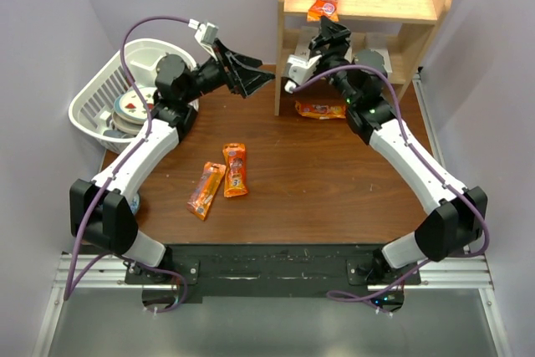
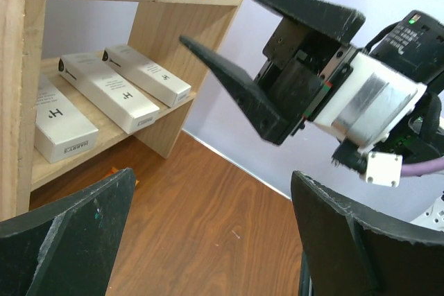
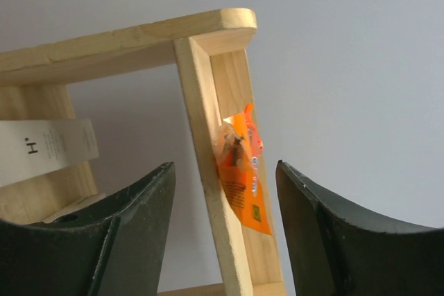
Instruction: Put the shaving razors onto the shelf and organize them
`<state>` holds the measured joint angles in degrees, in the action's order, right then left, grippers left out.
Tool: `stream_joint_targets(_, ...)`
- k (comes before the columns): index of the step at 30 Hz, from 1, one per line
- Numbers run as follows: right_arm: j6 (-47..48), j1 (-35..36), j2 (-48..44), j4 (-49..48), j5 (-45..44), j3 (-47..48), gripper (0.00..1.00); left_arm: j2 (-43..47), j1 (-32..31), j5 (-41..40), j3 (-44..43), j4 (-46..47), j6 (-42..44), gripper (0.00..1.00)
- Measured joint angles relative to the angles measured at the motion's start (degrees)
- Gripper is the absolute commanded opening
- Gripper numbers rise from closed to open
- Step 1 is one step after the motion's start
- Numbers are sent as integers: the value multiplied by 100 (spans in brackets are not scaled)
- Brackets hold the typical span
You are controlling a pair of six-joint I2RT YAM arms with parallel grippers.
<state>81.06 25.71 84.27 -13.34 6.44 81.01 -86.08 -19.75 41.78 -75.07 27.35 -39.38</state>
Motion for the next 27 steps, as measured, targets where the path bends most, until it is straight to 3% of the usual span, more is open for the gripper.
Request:
stream_joint_targets(7, 31, 0, 232, 63, -225, 433, 38, 0, 17, 0, 0, 24, 0, 100)
stream_joint_targets(16, 125, -13, 531, 341, -398, 741, 22, 0, 17, -2, 0, 46, -2, 100)
stream_joint_targets(20, 254, -24, 636, 402, -400, 859, 8, 0, 17, -4, 0, 46, -7, 100)
stream_joint_targets(24, 356, -26, 732, 431, -402, 1008, 0, 0, 17, -7, 0, 48, -28, 100)
stream_joint_targets(27, 415, -26, 804, 437, -398, 1099, 0, 0, 17, -11, 0, 48, -39, 100)
